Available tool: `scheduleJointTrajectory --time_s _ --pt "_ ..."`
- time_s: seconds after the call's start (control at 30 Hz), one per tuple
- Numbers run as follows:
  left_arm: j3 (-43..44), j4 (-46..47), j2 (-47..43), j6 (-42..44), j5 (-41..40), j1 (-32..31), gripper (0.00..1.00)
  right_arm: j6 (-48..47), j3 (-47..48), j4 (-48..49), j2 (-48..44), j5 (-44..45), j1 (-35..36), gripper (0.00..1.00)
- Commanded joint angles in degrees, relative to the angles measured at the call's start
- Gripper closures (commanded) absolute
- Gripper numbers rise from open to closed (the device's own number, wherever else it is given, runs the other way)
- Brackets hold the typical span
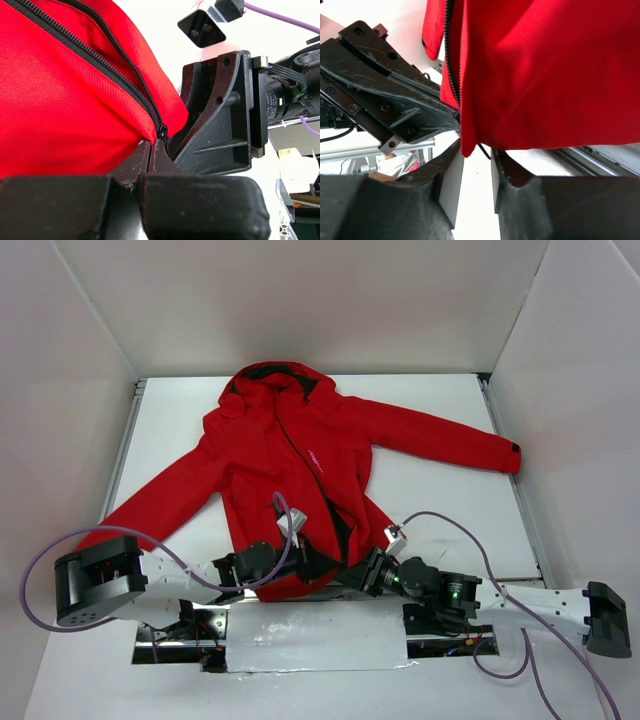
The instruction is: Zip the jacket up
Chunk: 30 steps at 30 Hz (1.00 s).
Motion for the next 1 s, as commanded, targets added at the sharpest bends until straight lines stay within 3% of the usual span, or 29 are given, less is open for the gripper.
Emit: scheduleJointTrajectory --time_s 0.0,0.3,0.47,0.7,0.97 --pt "2.11 3.83 0.54 0.55 1.65 -0.52 1.00 -0.19 -3.47 2.84 -0.31 1.71 0.27 0.68" --pt "1.59 4.01 0.45 0.55 1.21 -0.61 1.00 -0.20 -2.95 -2.08 -4.26 2.76 0.35 0.80" --pt "1.50 4.01 0.45 0.63 1.12 -0.61 1.00 -0.20 -2.68 -4.81 -5.49 3.03 0.27 0.92" --pt "1.24 4.01 0.36 0.72 0.86 -0.52 1.00 -0.28 -0.40 -5.60 -6.20 2.06 0.26 1.00" --pt "0.80 4.62 0.54 1.42 1.04 -0.52 1.00 -0.55 1.89 -5.52 -7.16 2.06 0.26 1.00"
